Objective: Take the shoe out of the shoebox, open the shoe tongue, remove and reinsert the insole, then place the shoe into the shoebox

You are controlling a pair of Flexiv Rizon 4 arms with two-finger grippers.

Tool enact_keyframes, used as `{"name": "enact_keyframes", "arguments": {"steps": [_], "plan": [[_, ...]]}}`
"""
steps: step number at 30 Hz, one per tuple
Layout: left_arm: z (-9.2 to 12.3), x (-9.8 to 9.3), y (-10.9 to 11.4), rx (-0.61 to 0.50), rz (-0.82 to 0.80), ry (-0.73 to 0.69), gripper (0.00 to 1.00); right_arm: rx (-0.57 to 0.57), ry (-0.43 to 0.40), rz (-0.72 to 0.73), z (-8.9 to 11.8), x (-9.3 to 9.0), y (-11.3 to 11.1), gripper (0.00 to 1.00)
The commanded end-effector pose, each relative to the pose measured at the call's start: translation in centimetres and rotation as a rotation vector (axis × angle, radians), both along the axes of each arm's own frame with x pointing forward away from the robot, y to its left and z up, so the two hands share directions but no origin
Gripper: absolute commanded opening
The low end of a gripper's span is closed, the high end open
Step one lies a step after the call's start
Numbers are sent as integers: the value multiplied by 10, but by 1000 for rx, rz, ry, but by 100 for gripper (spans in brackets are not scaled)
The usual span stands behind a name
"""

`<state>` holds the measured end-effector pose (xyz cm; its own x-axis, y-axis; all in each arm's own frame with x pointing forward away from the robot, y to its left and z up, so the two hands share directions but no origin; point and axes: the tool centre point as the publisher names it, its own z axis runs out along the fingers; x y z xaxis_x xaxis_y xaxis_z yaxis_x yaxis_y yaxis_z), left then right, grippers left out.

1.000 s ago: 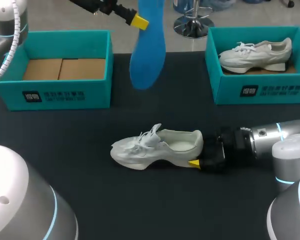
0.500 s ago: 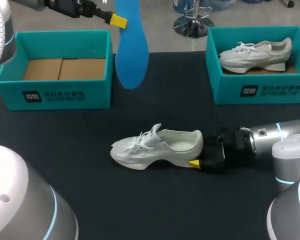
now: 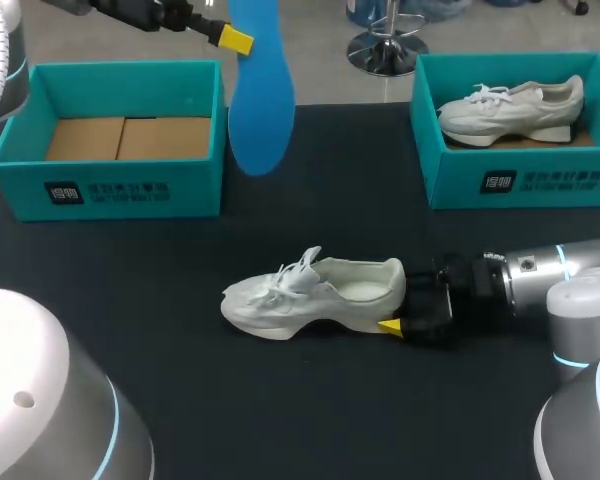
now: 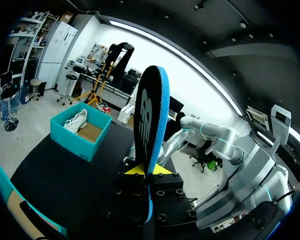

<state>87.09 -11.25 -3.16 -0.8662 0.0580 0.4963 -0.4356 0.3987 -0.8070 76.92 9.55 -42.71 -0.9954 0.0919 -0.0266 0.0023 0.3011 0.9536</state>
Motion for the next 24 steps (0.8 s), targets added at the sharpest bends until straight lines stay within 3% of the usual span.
{"name": "enact_keyframes", "arguments": {"steps": [1, 7, 13, 24], "plan": [[0, 1, 0, -1, -3, 1, 0, -54, 1, -25, 22, -7, -10, 100], [0, 1, 0, -1, -3, 1, 0, -162, -11, -85, 47, -16, -41, 100], [0, 1, 0, -1, -3, 1, 0, -392, 23, -110, 80, -24, -61, 100], [0, 1, 0, -1, -3, 1, 0, -855, 112, -60, 107, -16, -52, 100]]}}
